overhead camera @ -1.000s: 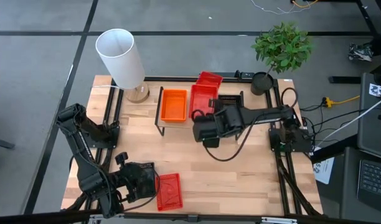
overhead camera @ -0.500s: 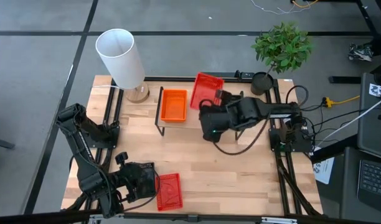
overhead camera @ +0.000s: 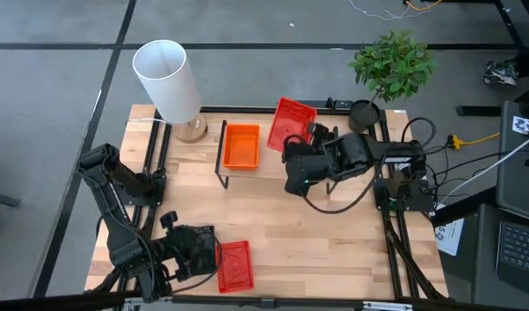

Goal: Stack baskets on shelf by color
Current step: Put the top red bin on the shelf

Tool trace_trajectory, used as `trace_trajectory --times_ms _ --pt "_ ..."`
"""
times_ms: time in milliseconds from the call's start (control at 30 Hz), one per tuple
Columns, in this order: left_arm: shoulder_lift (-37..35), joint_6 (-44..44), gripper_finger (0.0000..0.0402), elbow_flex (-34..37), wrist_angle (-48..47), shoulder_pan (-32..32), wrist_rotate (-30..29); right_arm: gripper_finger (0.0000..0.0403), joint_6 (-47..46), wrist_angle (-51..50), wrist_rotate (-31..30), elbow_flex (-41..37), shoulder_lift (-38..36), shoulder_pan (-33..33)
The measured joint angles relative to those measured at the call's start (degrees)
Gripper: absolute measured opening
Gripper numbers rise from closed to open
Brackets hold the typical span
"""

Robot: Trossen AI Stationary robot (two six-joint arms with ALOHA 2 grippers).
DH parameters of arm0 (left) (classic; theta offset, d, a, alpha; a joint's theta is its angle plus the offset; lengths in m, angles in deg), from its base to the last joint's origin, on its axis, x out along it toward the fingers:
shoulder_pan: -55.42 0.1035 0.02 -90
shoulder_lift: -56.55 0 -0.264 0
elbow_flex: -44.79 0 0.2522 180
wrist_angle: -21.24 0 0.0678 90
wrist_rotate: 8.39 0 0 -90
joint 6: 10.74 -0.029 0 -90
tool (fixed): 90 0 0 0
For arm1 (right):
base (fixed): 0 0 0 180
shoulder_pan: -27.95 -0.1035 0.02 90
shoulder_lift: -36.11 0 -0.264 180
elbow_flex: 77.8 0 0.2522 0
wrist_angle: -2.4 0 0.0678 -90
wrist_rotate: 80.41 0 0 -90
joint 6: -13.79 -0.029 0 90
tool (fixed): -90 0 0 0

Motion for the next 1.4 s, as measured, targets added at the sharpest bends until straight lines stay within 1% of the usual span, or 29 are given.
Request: trace_trajectory --times_ms 67,267,500,600,800,933,1067,1133,1267,1400 --pt "0.0 0.0 0.0119 0.0 0.0 0.0 0.0 0.0000 1.1 0.2 2.1 -2.5 0.3 0.2" --pt "0.0 0.0 0.0119 0.0 0.0 0.0 0.0 0.0000 1.5 1.2 5.2 -12.4 0.5 1.9" --pt "0.0 0.0 0.0119 0.0 0.1 0.0 0.0 0.0000 8.2 11.4 10.4 -20.3 0.6 5.5" --pt "0.0 0.0 0.0119 0.0 0.5 0.0 0.0 0.0000 9.7 13.0 11.7 -22.6 0.6 7.2" --pt "0.0 0.0 0.0119 0.0 0.8 0.0 0.0 0.0000 10.6 13.6 14.5 -24.5 0.6 8.8" --pt "0.0 0.0 0.0119 0.0 0.8 0.0 0.0 0.0006 11.4 14.1 15.9 -24.6 0.6 8.8" --pt "0.0 0.0 0.0119 0.0 0.8 0.0 0.0 0.0002 12.2 14.1 16.4 -24.6 0.6 8.8" --pt "0.0 0.0 0.0119 0.0 0.7 0.0 0.0 0.0004 13.0 14.2 17.7 -24.6 0.6 8.8" --pt "0.0 0.0 0.0119 0.0 0.7 0.0 0.0 0.0032 11.8 14.4 17.9 -24.6 0.6 8.8" --pt "0.0 0.0 0.0119 0.0 0.7 0.1 0.0 0.0070 10.3 14.6 21.6 -24.6 0.3 8.8"
